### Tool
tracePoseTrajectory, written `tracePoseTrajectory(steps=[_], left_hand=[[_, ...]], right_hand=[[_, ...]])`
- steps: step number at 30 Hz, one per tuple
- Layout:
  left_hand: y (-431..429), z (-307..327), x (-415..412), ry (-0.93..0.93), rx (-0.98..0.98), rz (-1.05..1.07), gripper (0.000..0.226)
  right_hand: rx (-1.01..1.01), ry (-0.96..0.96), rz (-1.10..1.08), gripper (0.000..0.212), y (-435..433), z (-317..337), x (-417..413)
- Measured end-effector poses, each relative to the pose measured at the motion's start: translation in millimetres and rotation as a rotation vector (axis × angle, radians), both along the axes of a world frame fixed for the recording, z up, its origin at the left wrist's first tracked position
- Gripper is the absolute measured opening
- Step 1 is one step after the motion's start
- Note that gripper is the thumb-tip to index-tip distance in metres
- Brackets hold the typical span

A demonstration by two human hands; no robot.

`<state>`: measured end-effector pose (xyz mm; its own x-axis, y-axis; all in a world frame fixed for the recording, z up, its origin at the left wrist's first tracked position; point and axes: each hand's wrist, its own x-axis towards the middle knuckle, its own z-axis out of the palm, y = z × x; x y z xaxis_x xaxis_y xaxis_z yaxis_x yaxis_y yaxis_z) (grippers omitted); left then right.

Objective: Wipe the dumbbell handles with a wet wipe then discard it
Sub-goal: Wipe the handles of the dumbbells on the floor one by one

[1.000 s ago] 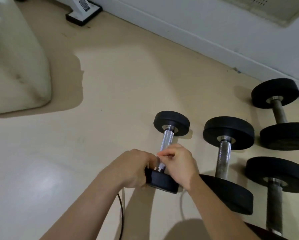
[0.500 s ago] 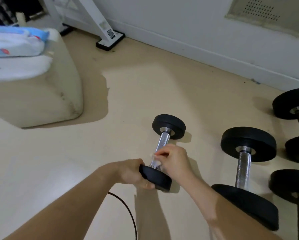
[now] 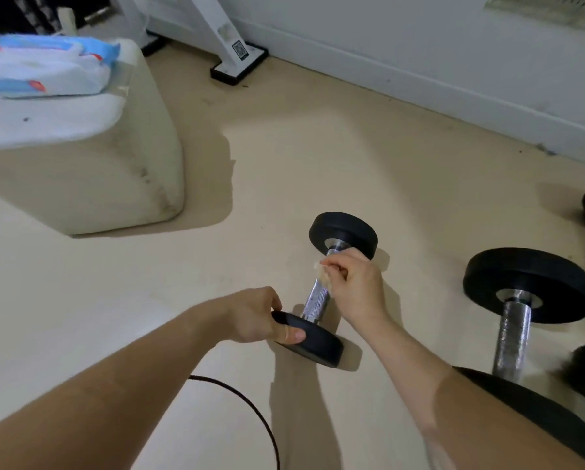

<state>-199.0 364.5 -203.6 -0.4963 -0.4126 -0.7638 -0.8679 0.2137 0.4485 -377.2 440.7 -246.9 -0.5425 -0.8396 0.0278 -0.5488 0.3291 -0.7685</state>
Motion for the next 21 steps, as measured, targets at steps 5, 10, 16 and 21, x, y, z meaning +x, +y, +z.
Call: tracePoseTrajectory(steps=[5, 10, 16, 21], left_hand=[[4, -2, 18, 0.108, 0.051, 0.221, 0.09], [8, -1, 12, 0.151, -0.021, 0.108, 0.056], [2, 1, 8, 0.096, 0.0, 0.112, 0.073], [-2, 1, 11, 0.119, 0.158, 0.221, 0.09]], right_hand=[[0.112, -0.022, 0.337, 0.021, 30, 7, 19], [0.009, 0.099, 0.02, 0.013, -10, 3, -9], [0.066, -0.102, 0.018, 0.017, 0, -1, -7], [0.066, -0.085, -0.006, 0.007, 17, 2, 19]])
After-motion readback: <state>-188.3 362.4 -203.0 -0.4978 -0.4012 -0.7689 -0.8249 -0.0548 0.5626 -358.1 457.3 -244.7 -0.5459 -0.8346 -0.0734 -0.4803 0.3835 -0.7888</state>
